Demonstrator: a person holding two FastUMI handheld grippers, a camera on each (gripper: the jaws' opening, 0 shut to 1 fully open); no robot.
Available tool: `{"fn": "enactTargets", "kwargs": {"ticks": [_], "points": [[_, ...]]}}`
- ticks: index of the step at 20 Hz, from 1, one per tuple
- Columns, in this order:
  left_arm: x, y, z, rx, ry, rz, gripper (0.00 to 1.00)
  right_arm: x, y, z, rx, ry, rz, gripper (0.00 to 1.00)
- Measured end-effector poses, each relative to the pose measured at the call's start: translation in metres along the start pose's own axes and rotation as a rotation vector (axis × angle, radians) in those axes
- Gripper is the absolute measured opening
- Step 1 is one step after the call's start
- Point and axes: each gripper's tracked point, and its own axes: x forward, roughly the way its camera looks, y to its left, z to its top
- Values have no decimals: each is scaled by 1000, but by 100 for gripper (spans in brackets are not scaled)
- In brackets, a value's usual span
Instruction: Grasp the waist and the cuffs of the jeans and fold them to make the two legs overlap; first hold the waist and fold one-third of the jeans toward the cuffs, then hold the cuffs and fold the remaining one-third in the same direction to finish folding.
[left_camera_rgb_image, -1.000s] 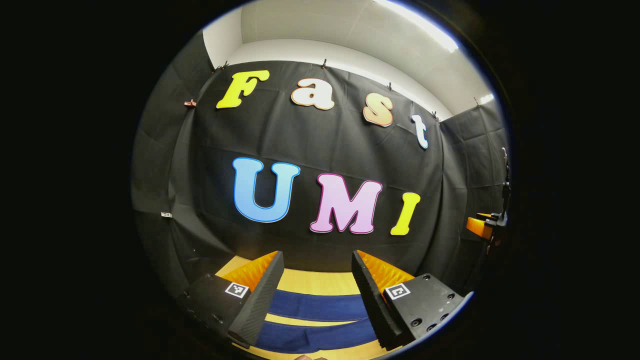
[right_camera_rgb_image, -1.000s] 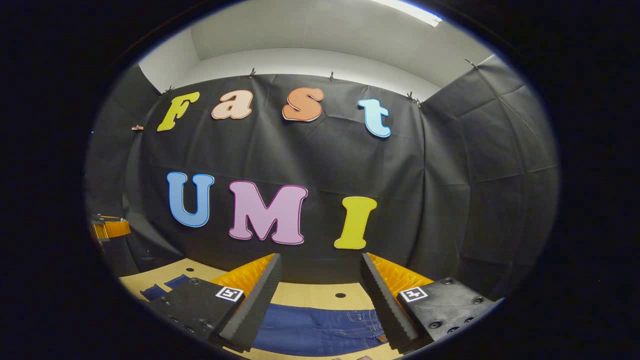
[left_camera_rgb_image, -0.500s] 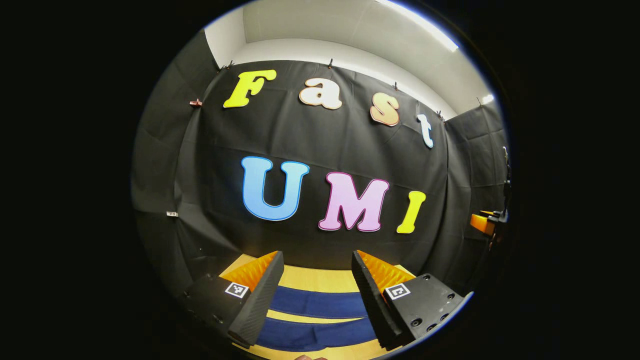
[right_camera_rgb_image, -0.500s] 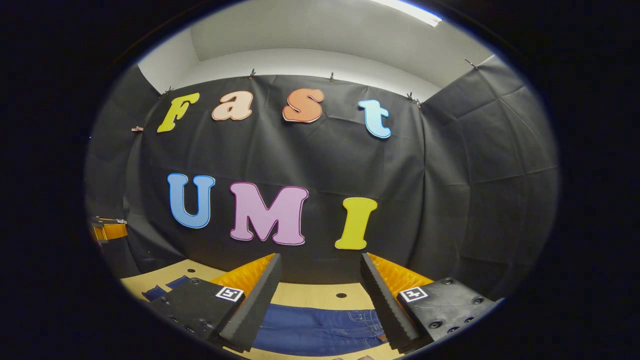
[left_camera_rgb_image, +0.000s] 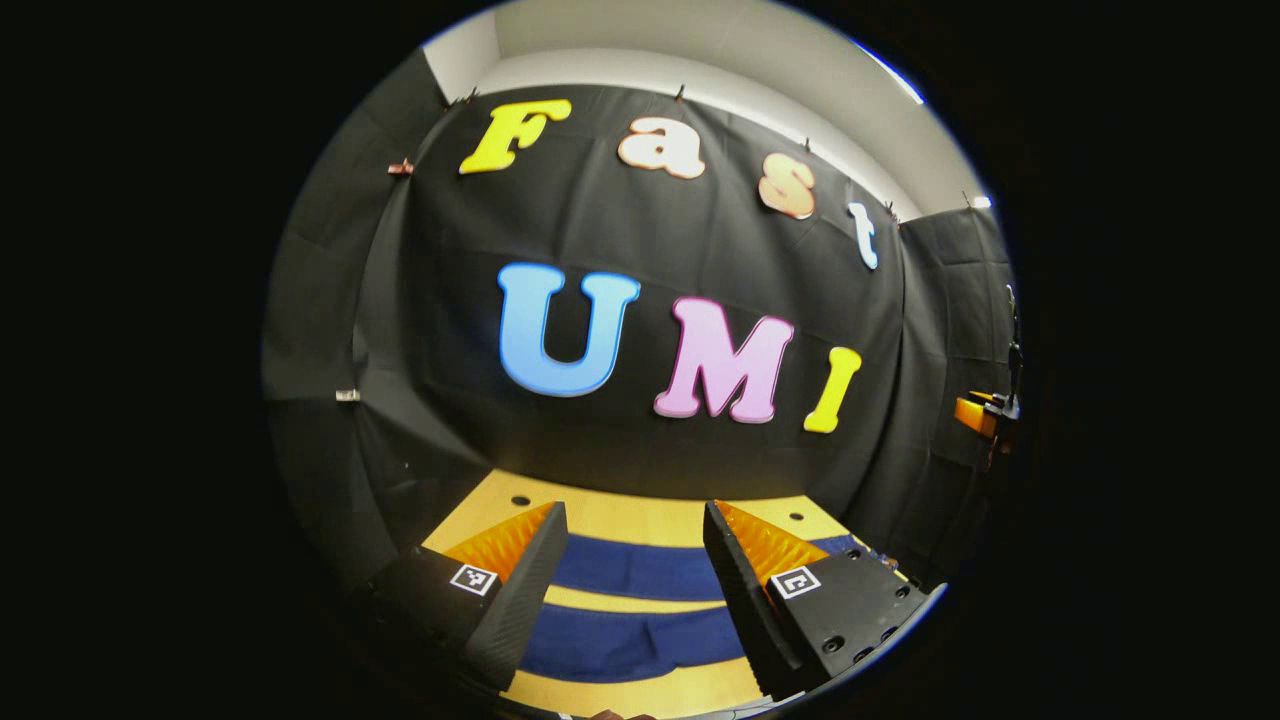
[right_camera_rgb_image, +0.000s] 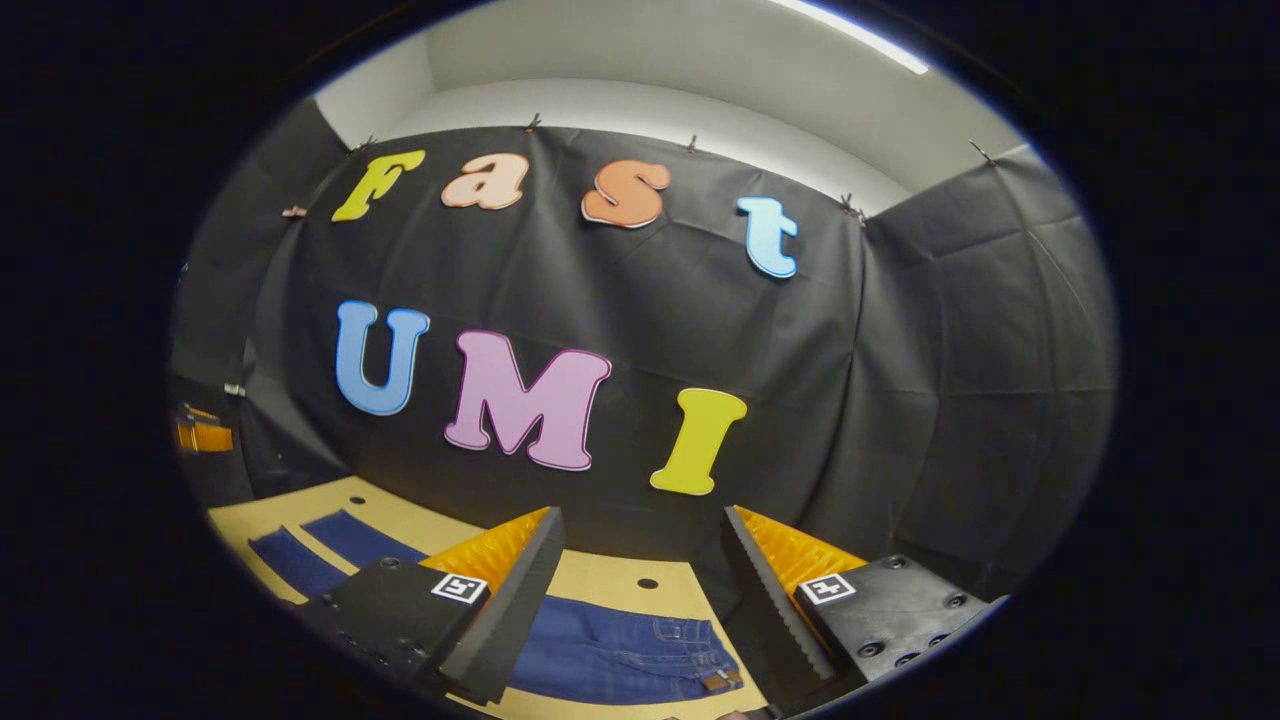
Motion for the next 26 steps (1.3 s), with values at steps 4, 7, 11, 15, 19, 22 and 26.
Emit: {"fn": "enactTargets", "kwargs": {"ticks": [4, 7, 11, 15, 19, 22, 26], "points": [[4, 33, -55, 48, 119, -4, 81, 7, 9, -66, -18, 125, 170, 97], [7, 51, -84, 144, 183, -12, 81, 16, 1, -127, -29, 267, 216, 97], [20, 58, -113, 215, 275, -100, 81, 31, 4, -201, -137, 424, 311, 97], [33, 54, -139, 299, 389, -269, 81, 52, 12, -265, -282, 539, 442, 97], [54, 76, -194, 422, 608, -348, 80, 63, 31, -333, -336, 661, 582, 96], [48, 100, -258, 559, 860, -422, 80, 59, 38, -389, -332, 813, 703, 97], [36, 121, -308, 724, 1092, -520, 81, 44, 36, -438, -354, 1015, 830, 97]]}}
